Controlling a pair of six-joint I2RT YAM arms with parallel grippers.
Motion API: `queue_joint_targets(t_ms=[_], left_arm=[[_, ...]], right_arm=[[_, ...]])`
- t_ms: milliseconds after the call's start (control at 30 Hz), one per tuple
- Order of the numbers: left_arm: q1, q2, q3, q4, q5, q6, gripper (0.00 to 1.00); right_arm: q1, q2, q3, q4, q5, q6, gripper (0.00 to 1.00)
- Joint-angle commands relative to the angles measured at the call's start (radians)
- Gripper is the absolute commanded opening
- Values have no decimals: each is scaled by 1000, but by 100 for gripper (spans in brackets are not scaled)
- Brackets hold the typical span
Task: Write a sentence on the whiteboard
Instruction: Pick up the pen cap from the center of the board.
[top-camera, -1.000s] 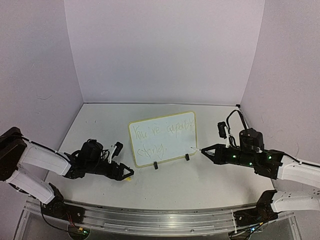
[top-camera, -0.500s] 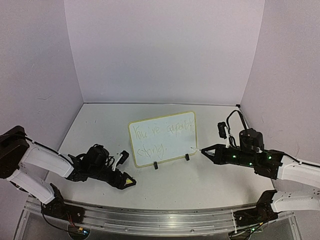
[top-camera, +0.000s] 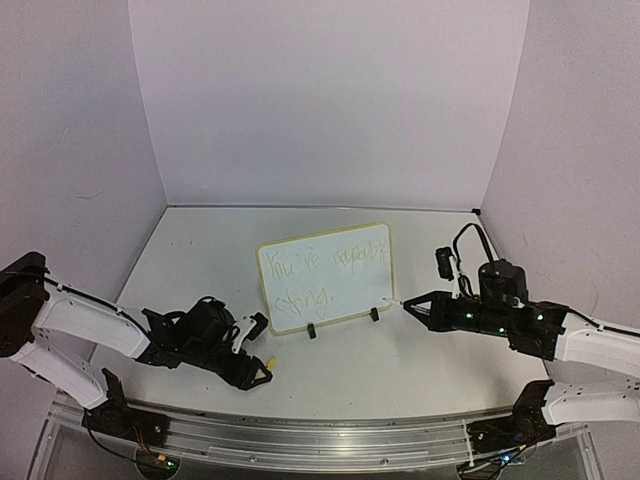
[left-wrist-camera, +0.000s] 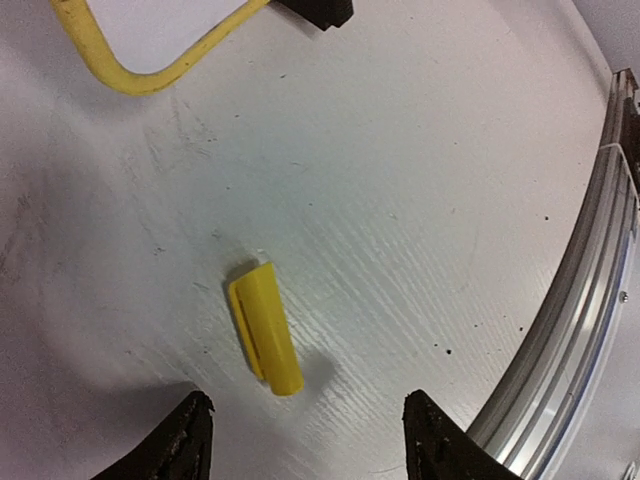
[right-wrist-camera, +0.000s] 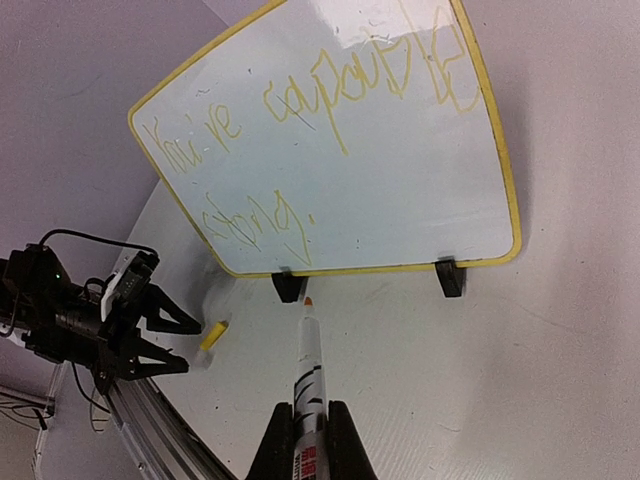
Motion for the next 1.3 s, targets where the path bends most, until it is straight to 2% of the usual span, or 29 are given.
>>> queue_joint_targets(t_ms=[0,333,567,700,1000,1267], left_arm=[[-1,-17,64,-112,-110,8,60],[-24,79,135,-137,-99,35,46],[-92,131,208,-272,-321,-2,30],[-122,162,237,-330,-398,-23,28],[-179,233,268,-349,-427,-31,24],[-206,252,274,-375,-433,-32,1]], right_arm=[[0,-25,-9,0,14,1,0],[1,-22,-13,-1,24,-5,0],[0,-34,-16,-14,30,-8,0],[0,-35,-19,-15,35,-8,0],[0,-29,-19,-17,36,-9,0],[0,-31,-4,-25,-7,-6,0]])
